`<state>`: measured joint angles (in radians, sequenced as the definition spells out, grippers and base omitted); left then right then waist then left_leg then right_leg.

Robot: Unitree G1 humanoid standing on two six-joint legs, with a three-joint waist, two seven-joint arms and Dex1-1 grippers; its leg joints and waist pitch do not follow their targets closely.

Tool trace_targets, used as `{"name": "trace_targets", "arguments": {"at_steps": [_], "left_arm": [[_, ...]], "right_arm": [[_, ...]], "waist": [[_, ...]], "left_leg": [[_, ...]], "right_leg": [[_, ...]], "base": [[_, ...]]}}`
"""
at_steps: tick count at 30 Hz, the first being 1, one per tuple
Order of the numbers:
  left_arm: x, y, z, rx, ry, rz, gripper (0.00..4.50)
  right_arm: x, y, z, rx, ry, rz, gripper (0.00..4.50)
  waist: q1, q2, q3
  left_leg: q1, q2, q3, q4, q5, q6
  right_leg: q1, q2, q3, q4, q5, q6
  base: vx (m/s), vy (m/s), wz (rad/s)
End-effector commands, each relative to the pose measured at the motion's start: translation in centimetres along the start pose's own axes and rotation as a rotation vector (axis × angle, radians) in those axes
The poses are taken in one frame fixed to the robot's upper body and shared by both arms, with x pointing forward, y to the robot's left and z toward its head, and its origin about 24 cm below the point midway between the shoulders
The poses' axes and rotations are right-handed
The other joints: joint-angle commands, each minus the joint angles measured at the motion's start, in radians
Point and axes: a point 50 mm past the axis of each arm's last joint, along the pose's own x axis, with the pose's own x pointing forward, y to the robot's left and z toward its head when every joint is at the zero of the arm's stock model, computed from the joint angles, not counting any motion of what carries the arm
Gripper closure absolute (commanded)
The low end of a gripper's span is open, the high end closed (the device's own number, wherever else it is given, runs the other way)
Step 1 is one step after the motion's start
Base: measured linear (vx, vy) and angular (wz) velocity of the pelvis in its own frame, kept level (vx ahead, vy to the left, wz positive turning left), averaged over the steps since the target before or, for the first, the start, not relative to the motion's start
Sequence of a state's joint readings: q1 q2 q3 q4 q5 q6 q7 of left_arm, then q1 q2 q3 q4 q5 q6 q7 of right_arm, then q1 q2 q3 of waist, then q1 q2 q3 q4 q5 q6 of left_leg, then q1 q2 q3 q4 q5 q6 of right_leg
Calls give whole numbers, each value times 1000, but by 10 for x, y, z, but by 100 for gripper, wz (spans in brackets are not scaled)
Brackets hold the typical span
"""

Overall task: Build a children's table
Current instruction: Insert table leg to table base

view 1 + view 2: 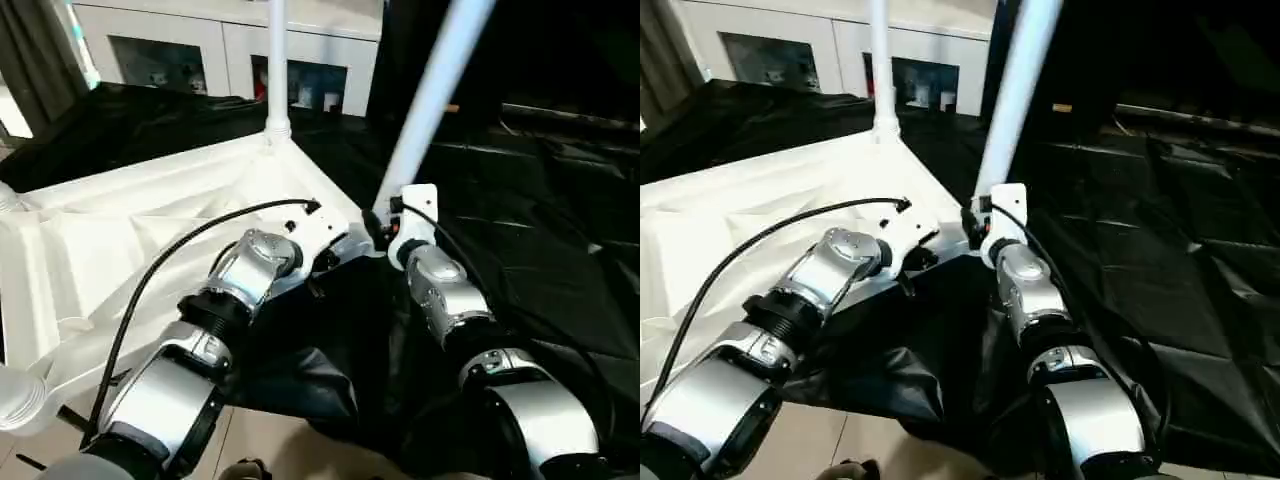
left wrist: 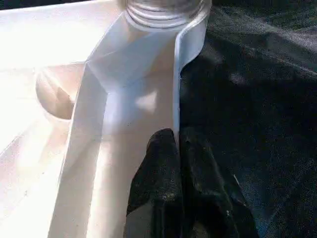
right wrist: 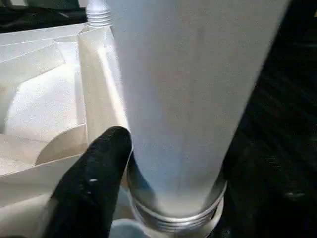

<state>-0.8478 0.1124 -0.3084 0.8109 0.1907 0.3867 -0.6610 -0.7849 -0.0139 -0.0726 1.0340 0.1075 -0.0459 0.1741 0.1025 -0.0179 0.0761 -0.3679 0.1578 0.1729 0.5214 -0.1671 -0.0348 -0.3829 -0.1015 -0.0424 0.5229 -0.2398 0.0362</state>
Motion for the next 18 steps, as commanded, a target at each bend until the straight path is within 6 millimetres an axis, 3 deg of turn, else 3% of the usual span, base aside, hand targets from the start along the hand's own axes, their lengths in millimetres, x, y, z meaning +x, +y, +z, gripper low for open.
{"name": "trace_targets", "arguments": {"at_steps": [1,7,11,13,15,18], "left_arm": [[6,-6,5,20,6,0,450],[5,-6,6,28,4,-4,450],[4,-5,6,37,3,-7,450],[4,-4,7,40,1,-9,450],[4,-4,7,51,-6,-19,450],[2,-4,7,69,-15,-41,450]], "right_arm": [[-4,12,-30,39,138,66,114],[-3,8,-21,27,85,78,60],[-4,6,-14,26,45,93,23],[-4,4,-11,21,32,95,9],[-4,2,-8,8,17,97,4],[-5,-4,-2,-23,-1,97,4]], "waist": [[-8,11,-34],[-7,15,-37],[-5,10,-40],[-2,9,-43],[4,4,-51],[13,-2,-54]], "left_leg": [[48,68,-46,-96,-770,-87],[51,68,-42,-93,-756,-89],[44,68,-38,-91,-703,-79],[38,70,-33,-88,-631,-70],[27,71,-24,-85,-501,-54],[21,71,-11,-77,-381,-20]], "right_leg": [[-14,-60,15,-78,-498,-100],[-17,-62,18,-76,-468,-114],[-11,-66,23,-72,-433,-128],[-7,-69,29,-64,-378,-148],[4,-70,32,-49,-269,-170],[11,-70,32,-41,-198,-185]], "base": [[0,0,0],[0,0,0],[0,0,0],[0,0,0],[0,0,0],[0,0,0]]}}
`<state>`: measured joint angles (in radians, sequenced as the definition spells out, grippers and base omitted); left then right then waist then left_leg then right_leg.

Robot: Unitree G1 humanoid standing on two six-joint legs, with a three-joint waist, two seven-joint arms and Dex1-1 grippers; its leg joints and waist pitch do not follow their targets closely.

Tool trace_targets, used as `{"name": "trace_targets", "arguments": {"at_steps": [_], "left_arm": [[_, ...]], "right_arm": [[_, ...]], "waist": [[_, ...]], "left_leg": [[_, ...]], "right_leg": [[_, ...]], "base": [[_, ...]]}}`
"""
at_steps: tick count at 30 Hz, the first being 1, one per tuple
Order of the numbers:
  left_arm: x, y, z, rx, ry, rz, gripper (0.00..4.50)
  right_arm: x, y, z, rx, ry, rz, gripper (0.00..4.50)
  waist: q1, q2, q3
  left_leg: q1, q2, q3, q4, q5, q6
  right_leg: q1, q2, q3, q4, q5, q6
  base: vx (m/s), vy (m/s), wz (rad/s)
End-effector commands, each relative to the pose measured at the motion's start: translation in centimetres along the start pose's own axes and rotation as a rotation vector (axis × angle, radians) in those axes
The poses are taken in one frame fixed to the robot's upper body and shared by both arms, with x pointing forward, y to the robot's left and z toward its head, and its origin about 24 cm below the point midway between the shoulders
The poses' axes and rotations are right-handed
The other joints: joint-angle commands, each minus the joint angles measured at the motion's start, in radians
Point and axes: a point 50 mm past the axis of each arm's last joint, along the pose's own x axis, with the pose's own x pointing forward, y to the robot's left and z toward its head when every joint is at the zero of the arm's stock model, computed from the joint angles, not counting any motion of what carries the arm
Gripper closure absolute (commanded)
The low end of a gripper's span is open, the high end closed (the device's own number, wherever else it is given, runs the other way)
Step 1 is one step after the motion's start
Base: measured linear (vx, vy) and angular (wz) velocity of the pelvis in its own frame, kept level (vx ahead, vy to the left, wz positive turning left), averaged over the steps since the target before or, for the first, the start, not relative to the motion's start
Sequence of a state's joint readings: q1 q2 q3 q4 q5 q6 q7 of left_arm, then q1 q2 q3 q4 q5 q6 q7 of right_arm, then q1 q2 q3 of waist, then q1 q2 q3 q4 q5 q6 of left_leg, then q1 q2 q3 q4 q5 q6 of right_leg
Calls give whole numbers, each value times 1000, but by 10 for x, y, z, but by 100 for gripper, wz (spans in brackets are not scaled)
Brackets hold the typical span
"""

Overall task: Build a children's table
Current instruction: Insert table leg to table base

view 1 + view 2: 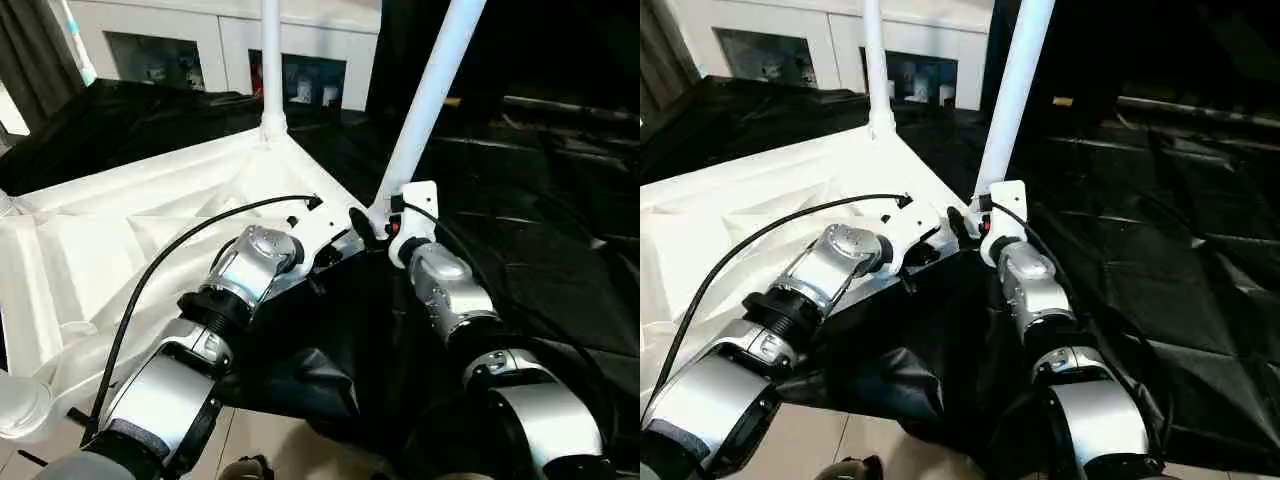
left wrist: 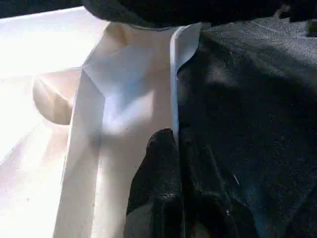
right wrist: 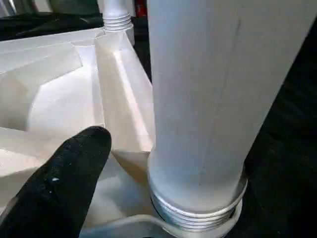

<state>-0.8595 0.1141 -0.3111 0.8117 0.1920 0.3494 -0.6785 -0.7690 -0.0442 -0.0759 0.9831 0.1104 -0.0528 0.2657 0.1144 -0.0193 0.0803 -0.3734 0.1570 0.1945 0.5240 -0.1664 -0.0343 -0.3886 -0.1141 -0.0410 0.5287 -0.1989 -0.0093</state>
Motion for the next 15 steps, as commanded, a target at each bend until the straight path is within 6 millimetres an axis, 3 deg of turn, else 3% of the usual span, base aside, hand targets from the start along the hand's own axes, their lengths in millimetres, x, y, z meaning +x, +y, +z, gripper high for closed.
{"name": "trace_targets", "arguments": {"at_steps": [1,3,4,7,9,10,11,13,15], "left_arm": [[3,-5,0,39,14,-36,450],[1,-5,-1,52,9,-52,450],[0,-5,-3,55,9,-58,450],[-3,-5,-7,70,10,-80,450],[-5,-4,-10,75,12,-88,450],[-6,-4,-12,78,13,-93,450],[-6,-4,-12,79,14,-94,450],[-8,-3,-15,84,13,-109,450],[-10,-4,-16,94,9,-124,450]], "right_arm": [[-3,3,-9,-11,40,37,4],[-4,0,-6,-34,33,58,4],[-6,-2,-5,-47,30,71,4],[-10,-7,-3,-85,33,114,4],[-14,-11,-1,-102,37,131,4],[-16,-14,0,-110,35,140,4],[-16,-15,1,-113,35,142,4],[-20,-16,4,-129,29,182,4],[-23,-16,6,-145,26,216,4]], "waist": [[4,-2,-59],[7,-5,-59],[7,-9,-61],[14,-9,-69],[17,-9,-68],[19,-6,-71],[23,-4,-79],[26,-7,-79],[28,-9,-77]], "left_leg": [[30,72,-27,-75,-360,-8],[33,72,-22,-71,-357,5],[27,71,-21,-68,-339,12],[23,72,-16,-58,-240,48],[17,70,-13,-53,-246,60],[11,71,-14,-50,-229,61],[14,71,-11,-42,-178,63],[9,67,-6,-32,-109,80],[8,65,-5,-29,-94,93]], "right_leg": [[13,-57,31,-47,-245,-146],[9,-56,32,-50,-281,-148],[12,-57,33,-47,-280,-149],[17,-50,29,-28,-170,-169],[15,-48,29,-26,-159,-184],[20,-46,28,-17,-127,-193],[21,-41,26,-5,-47,-207],[24,-34,24,9,71,-231],[26,-33,23,12,99,-237]], "base": [[0,0,0],[26,-18,4],[52,-36,8],[56,-40,5],[61,-47,3],[61,-46,2],[57,-39,-2],[53,-33,-1],[0,0,0]]}}
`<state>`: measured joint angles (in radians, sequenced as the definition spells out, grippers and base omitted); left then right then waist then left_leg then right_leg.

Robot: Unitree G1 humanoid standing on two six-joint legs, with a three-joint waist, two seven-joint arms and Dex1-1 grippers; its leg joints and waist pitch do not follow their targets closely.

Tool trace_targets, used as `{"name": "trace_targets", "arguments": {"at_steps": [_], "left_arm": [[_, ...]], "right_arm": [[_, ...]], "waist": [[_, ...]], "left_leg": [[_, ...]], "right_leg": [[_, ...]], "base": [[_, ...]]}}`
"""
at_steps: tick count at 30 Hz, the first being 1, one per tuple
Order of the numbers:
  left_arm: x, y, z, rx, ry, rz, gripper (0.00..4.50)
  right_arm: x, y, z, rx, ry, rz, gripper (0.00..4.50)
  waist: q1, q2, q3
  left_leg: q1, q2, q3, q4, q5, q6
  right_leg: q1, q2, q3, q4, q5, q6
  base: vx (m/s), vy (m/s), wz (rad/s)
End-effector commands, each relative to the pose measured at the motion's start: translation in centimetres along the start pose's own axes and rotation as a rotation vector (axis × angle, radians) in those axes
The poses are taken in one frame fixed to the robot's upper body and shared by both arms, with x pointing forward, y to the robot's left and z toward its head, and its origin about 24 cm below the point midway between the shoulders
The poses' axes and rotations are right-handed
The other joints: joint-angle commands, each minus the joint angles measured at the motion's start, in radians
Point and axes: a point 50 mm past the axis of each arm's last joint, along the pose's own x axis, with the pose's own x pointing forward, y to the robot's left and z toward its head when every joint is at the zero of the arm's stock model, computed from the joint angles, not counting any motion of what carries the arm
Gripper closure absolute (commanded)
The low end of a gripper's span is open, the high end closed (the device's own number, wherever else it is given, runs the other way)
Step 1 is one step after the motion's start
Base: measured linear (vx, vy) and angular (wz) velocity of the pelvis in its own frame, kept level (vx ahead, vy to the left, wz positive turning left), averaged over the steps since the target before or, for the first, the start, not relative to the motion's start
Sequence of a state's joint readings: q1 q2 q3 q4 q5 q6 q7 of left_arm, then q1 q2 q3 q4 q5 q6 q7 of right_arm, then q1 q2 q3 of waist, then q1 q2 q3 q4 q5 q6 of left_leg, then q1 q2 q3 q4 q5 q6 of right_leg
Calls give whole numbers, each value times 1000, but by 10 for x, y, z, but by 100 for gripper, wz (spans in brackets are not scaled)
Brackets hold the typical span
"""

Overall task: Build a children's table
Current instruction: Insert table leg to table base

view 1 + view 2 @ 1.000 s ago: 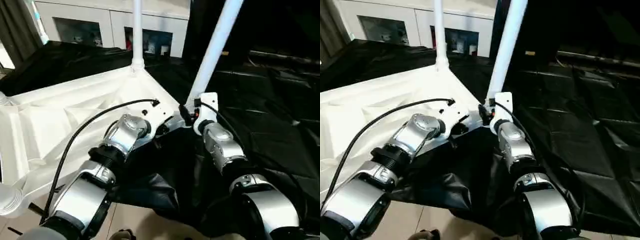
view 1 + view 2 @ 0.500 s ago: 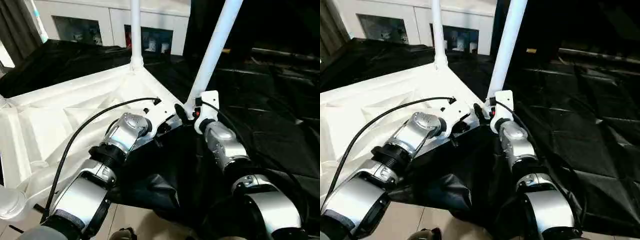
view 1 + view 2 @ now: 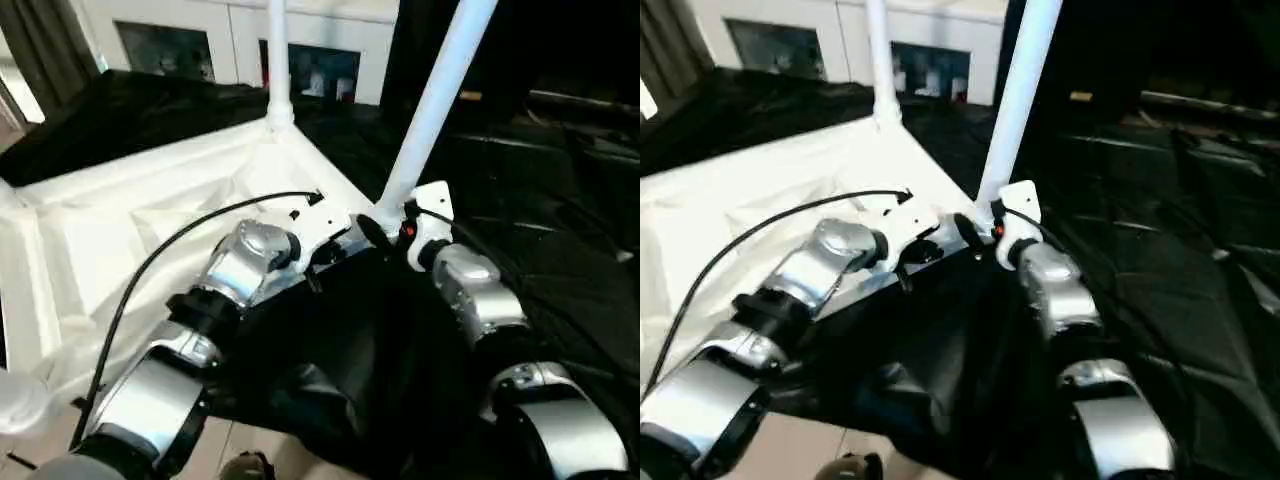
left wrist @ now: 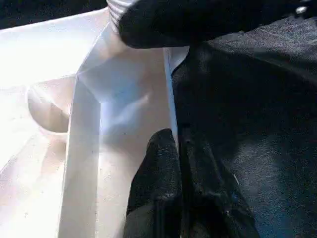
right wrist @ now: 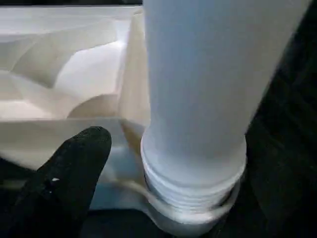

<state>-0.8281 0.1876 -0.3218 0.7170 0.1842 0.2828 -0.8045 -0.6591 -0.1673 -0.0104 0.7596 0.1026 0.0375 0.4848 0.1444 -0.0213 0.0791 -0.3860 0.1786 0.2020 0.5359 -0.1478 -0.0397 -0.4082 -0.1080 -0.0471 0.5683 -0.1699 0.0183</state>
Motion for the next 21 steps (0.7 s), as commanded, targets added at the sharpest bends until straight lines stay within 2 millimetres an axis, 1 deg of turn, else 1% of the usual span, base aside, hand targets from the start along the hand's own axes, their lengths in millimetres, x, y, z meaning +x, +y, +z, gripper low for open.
{"name": "trace_targets", "arguments": {"at_steps": [1,2,3,4,5,6,7,8,9,10,12,13,14,15,16,17,18,21], "left_arm": [[4,-12,-18,12,63,-65,450],[2,-11,-20,13,64,-72,450],[0,-11,-22,12,66,-76,450],[-1,-11,-23,17,65,-79,450],[-3,-11,-23,20,63,-85,450],[-4,-11,-25,22,62,-91,450],[-5,-12,-25,26,61,-96,450],[-7,-12,-26,33,60,-104,450],[-9,-12,-28,35,60,-111,450],[-10,-12,-29,35,61,-116,450],[-13,-13,-31,39,58,-132,450],[-16,-14,-33,48,61,-144,450],[-17,-14,-34,50,62,-147,450],[-18,-14,-35,51,63,-148,450],[-19,-14,-36,54,67,-151,450],[-19,-14,-36,54,68,-152,450],[-20,-15,-36,57,70,-156,450],[-22,-18,-34,60,68,-177,450]], "right_arm": [[-4,6,1,-37,13,88,4],[-7,6,2,-55,17,119,4],[-11,6,2,-77,22,151,4],[-13,6,3,-84,25,159,4],[-15,5,3,-92,28,166,4],[-18,5,4,-102,31,176,4],[-19,4,4,-106,31,179,4],[-21,4,4,-111,32,186,4],[-24,3,5,-113,34,196,4],[-26,3,5,-114,36,204,4],[-29,3,6,-113,40,213,4],[-31,3,7,-109,41,222,4],[-32,3,7,-106,41,223,4],[-32,4,7,-105,40,224,4],[-31,5,6,-100,40,224,4],[-31,5,6,-100,40,225,4],[-30,6,6,-100,40,226,4],[-26,15,6,-98,37,244,4]], "waist": [[-2,-10,-77],[-2,-10,-76],[-1,-10,-74],[-2,-9,-73],[-4,-10,-70],[-4,-10,-70],[-6,-10,-66],[-7,-8,-66],[-8,-10,-63],[-6,-8,-64],[-8,-9,-65],[-7,-8,-67],[-7,-9,-68],[-7,-9,-70],[-8,-10,-72],[-8,-10,-72],[-7,-8,-73],[-8,-7,-74]], "left_leg": [[19,42,-13,-38,-111,108],[19,43,-13,-38,-112,110],[19,45,-14,-39,-125,112],[20,47,-15,-41,-143,107],[21,48,-15,-43,-168,96],[21,48,-15,-43,-168,96],[20,49,-18,-50,-219,70],[22,50,-18,-52,-239,61],[23,52,-19,-55,-272,43],[26,53,-21,-57,-291,31],[24,52,-22,-57,-283,22],[25,53,-22,-55,-268,22],[24,51,-21,-52,-241,29],[23,50,-20,-49,-226,34],[22,47,-17,-44,-190,50],[22,47,-17,-44,-190,50],[22,47,-17,-42,-177,55],[22,47,-17,-41,-173,58]], "right_leg": [[50,-40,29,-26,74,-268],[50,-40,29,-26,68,-267],[51,-40,28,-28,43,-264],[50,-40,28,-30,7,-259],[46,-41,29,-35,-41,-254],[46,-41,29,-35,-41,-254],[45,-43,30,-43,-131,-239],[43,-43,31,-46,-162,-234],[41,-45,32,-51,-213,-221],[39,-46,33,-53,-237,-211],[39,-43,33,-50,-222,-207],[38,-43,33,-46,-190,-208],[40,-41,33,-40,-146,-215],[41,-41,32,-37,-123,-220],[42,-39,31,-32,-68,-237],[42,-39,31,-32,-68,-237],[43,-41,31,-30,-52,-245],[45,-41,30,-28,-54,-254]], "base": [[0,0,0],[0,0,0],[0,0,0],[0,0,0],[0,0,0],[0,0,0],[0,0,0],[0,0,0],[0,0,0],[0,0,0],[0,0,0],[0,0,0],[0,0,0],[0,0,0],[0,0,0],[0,0,0],[0,0,0],[0,0,0]]}}
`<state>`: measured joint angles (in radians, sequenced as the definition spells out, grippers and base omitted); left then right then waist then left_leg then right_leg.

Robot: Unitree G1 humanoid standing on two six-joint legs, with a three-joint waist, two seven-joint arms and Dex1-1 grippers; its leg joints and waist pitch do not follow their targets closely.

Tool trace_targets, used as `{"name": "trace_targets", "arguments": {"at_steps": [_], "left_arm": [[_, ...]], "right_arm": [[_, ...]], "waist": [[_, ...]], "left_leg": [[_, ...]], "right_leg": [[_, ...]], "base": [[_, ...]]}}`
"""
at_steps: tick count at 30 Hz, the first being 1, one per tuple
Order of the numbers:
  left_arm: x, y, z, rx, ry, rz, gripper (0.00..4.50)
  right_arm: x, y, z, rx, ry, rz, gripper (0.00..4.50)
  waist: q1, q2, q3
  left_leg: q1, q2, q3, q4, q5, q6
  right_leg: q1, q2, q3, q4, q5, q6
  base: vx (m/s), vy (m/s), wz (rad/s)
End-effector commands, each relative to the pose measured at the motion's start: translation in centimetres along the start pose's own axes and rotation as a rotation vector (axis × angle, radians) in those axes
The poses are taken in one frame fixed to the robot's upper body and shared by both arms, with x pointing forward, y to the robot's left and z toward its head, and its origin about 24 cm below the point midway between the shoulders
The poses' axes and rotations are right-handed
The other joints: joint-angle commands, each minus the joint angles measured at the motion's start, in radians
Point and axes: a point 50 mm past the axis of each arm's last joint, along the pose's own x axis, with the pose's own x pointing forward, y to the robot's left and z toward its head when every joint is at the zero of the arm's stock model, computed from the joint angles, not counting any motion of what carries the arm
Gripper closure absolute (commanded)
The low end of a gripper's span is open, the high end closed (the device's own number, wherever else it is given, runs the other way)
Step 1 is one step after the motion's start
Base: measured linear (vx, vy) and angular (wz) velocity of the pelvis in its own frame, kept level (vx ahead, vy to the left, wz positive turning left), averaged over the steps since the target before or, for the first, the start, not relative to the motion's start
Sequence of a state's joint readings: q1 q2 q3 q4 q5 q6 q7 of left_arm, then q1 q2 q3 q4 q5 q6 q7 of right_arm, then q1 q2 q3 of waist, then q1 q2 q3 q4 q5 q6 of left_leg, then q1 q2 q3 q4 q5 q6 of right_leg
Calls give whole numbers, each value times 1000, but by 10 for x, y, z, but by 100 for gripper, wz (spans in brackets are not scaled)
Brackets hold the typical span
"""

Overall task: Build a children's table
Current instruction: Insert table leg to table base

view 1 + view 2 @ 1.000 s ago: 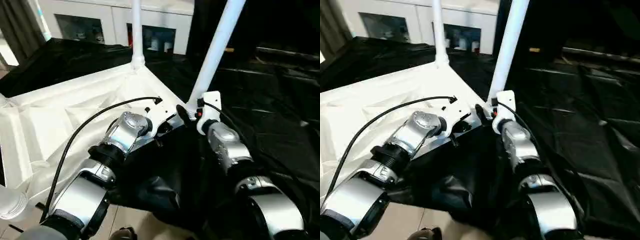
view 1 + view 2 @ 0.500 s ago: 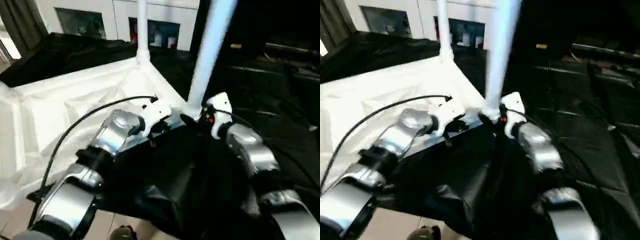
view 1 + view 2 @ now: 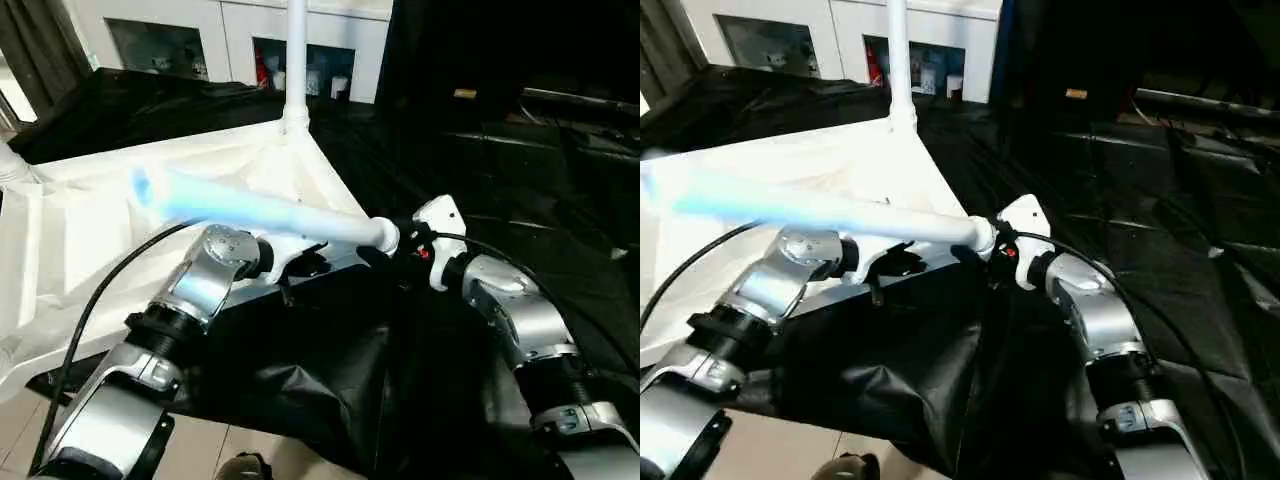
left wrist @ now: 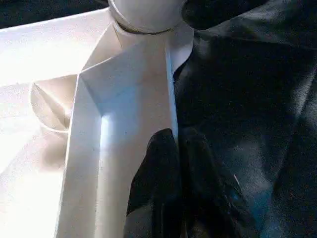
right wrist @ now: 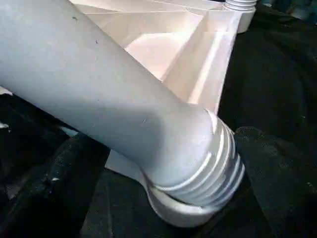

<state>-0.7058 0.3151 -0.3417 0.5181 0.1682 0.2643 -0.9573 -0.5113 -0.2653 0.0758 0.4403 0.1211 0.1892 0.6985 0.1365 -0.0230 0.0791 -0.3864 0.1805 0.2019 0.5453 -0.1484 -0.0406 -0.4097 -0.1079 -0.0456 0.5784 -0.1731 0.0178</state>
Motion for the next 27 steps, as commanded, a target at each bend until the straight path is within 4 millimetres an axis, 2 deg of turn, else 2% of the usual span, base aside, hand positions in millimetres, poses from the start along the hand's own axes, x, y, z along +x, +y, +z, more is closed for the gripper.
{"name": "trace_targets", "arguments": {"at_steps": [1,7,10,12,14,16,27], "left_arm": [[7,-15,-12,-15,62,-85,450],[6,-16,-11,-9,66,-99,450],[5,-15,-10,-6,70,-101,450],[4,-15,-10,-2,75,-104,450],[3,-15,-11,3,80,-107,450],[3,-16,-11,7,83,-112,450],[1,-16,-12,37,98,-123,450]], "right_arm": [[3,6,4,-4,-9,16,4],[5,12,4,-1,-3,47,4],[5,10,2,-2,1,47,37],[4,10,1,-2,4,48,40],[3,10,0,-3,10,49,71],[2,9,-1,-5,17,52,77],[-1,11,-14,0,43,69,170]], "waist": [[-1,-5,-74],[0,0,-75],[1,0,-77],[1,0,-78],[2,2,-80],[3,3,-79],[5,4,-76]], "left_leg": [[24,45,-17,-50,-172,59],[26,45,-18,-51,-199,37],[25,44,-18,-49,-194,34],[25,43,-17,-46,-180,39],[26,43,-17,-44,-172,41],[26,43,-18,-45,-181,39],[27,45,-23,-51,-290,-7]], "right_leg": [[46,-40,28,-38,-55,-255],[46,-39,29,-38,-74,-250],[48,-40,29,-36,-58,-251],[48,-39,29,-33,-38,-255],[48,-38,28,-31,-21,-261],[49,-38,28,-31,-29,-262],[44,-43,30,-40,-161,-234]], "base": [[0,0,0],[0,0,0],[0,0,0],[0,0,0],[0,0,0],[0,0,0],[0,0,0]]}}
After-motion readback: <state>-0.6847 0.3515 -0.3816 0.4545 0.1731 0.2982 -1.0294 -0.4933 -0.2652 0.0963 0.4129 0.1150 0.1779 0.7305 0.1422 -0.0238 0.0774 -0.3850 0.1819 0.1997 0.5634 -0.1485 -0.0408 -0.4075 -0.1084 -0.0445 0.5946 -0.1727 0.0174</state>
